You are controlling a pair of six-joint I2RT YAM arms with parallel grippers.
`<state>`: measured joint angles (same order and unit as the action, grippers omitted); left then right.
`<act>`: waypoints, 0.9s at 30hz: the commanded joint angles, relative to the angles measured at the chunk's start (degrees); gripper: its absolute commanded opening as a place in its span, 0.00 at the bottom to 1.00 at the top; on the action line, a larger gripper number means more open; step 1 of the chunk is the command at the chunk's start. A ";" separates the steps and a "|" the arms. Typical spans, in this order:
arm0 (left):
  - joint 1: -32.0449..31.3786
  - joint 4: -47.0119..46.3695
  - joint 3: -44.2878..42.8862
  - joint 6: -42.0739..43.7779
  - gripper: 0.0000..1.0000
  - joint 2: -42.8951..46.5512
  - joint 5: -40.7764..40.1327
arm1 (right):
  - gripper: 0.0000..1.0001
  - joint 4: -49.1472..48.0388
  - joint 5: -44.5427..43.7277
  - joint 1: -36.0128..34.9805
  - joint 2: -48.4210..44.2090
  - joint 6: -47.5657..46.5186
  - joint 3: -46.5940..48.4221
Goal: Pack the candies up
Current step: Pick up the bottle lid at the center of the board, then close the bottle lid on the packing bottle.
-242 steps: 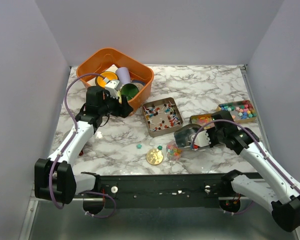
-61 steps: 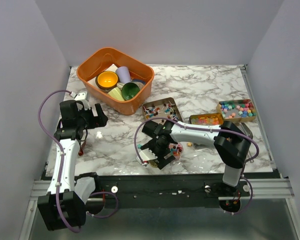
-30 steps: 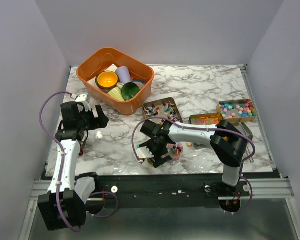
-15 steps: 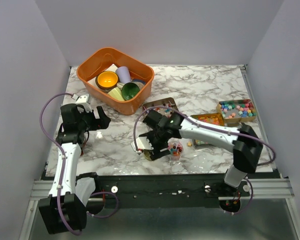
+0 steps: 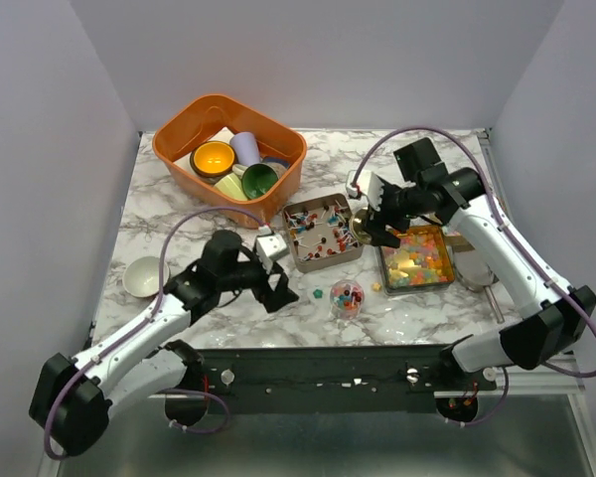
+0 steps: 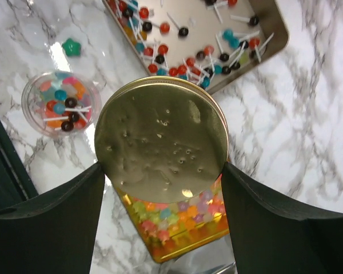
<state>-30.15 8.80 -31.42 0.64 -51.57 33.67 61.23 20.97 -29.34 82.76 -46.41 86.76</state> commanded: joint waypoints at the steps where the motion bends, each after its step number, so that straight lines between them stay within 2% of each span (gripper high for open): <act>1: -13.95 -10.53 2.32 -0.11 0.95 -2.21 -12.55 | 0.70 2.85 0.12 2.45 -5.93 4.14 -4.14; 3: -19.21 -15.03 3.73 -2.56 0.95 -5.02 -19.39 | 0.70 2.58 0.30 2.71 -6.73 4.75 -5.20; 5: -22.22 -19.75 5.31 -5.11 0.95 -7.82 -21.97 | 0.70 2.66 0.21 3.41 -7.17 4.67 -5.37; 7: -28.10 -24.07 8.47 -5.57 0.95 -9.33 -27.58 | 0.70 2.14 0.91 5.34 -7.09 5.19 -5.02; 8: -30.12 -29.92 9.87 -5.57 0.95 -11.08 -30.04 | 0.70 2.05 1.35 5.96 -6.91 5.54 -4.85; 10: -34.25 -35.75 12.78 -5.83 0.95 -13.63 -34.70 | 0.70 2.57 2.23 7.62 -5.60 6.16 -3.62; 13: -35.85 -47.00 14.10 -5.57 0.95 -20.92 -36.48 | 0.70 2.49 2.76 9.03 -4.72 6.16 -3.61; 17: -35.86 -63.50 13.58 -3.11 0.96 -35.13 -35.96 | 0.70 2.93 4.07 10.01 -4.54 5.81 -4.67; 25: -35.94 -79.71 9.71 -3.02 0.98 -52.30 -38.50 | 0.70 4.16 4.51 10.36 -4.10 5.28 -4.76; 27: -35.94 -87.78 10.23 -1.62 0.98 -57.57 -38.07 | 0.70 5.03 5.30 10.36 -4.45 2.40 -6.76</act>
<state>-65.76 -61.73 -21.37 -3.01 -101.36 -1.74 63.46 23.70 -19.38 78.13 -41.21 82.11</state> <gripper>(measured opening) 0.980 0.819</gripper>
